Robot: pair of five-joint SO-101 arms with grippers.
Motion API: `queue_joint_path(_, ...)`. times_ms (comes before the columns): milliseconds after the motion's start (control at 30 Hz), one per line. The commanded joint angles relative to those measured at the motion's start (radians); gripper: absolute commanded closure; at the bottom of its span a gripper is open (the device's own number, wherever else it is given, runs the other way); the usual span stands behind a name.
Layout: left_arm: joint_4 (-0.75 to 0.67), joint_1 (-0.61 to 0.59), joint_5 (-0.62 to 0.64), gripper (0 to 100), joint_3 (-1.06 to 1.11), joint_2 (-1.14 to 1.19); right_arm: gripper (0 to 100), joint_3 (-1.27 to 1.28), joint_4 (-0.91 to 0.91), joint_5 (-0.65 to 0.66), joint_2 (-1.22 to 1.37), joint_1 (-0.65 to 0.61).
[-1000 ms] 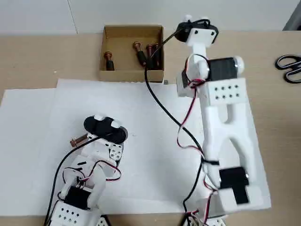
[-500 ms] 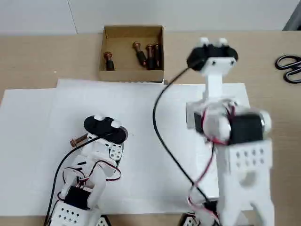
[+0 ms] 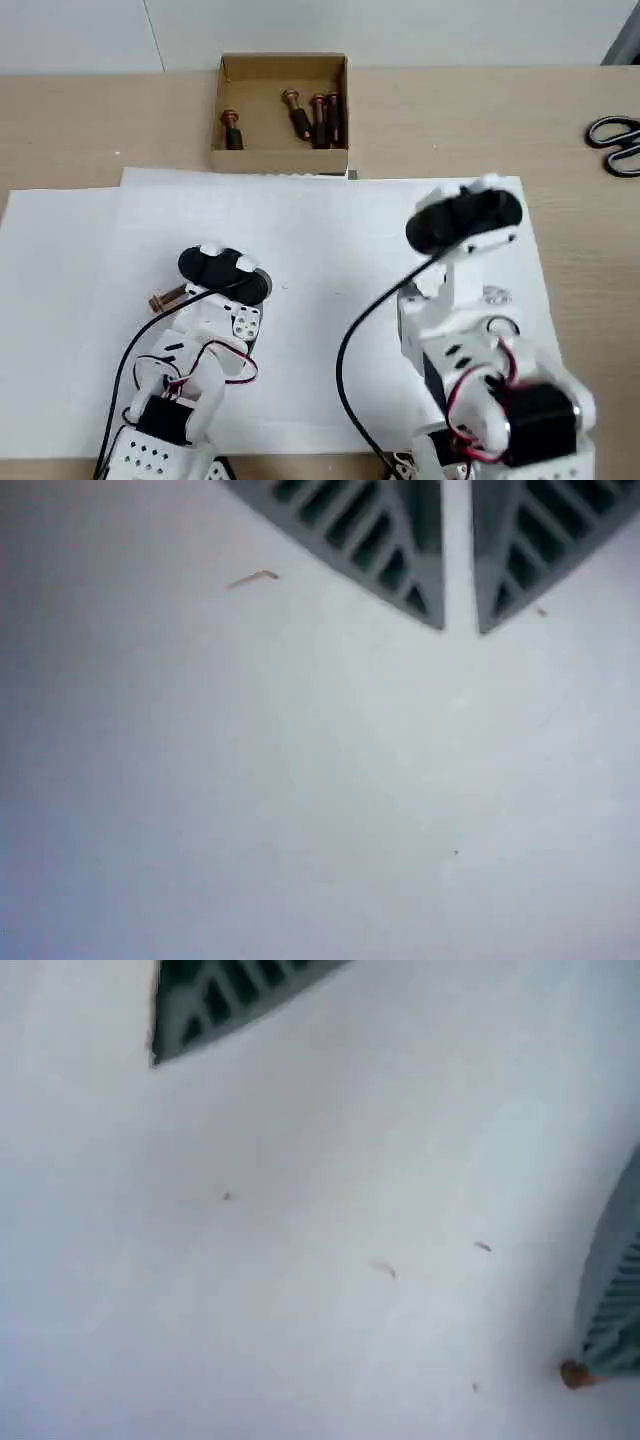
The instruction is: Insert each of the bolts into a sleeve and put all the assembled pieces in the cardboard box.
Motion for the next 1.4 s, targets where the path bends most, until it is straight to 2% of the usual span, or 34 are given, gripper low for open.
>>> queue_joint_path(0,0.0,0.003,-0.002,99,-0.007,-0.014,84.7,0.071,-0.024,0.005,-0.093,-0.007)
queue_joint_path(167,0.0,0.003,-0.002,99,-0.007,-0.014,84.7,0.195,-0.025,-0.02,-0.252,0.001)
queue_joint_path(300,0.0,0.003,-0.002,99,-0.007,-0.014,84.7,0.284,-0.096,-0.021,-0.372,0.048)
queue_joint_path(533,0.0,0.003,-0.002,99,-0.007,-0.014,84.7,0.411,-0.154,-0.023,-0.529,0.047)
queue_joint_path(833,0.0,0.003,-0.002,99,-0.007,-0.014,84.8,0.543,-0.246,-0.023,-0.593,-0.033)
queue_joint_path(1067,0.0,0.003,-0.002,99,-0.007,-0.014,84.8,0.582,-0.2,-0.015,-0.602,-0.001)
queue_joint_path(1367,0.0,0.003,-0.002,99,-0.007,-0.014,84.8,0.72,-0.245,0.014,-0.604,0.024)
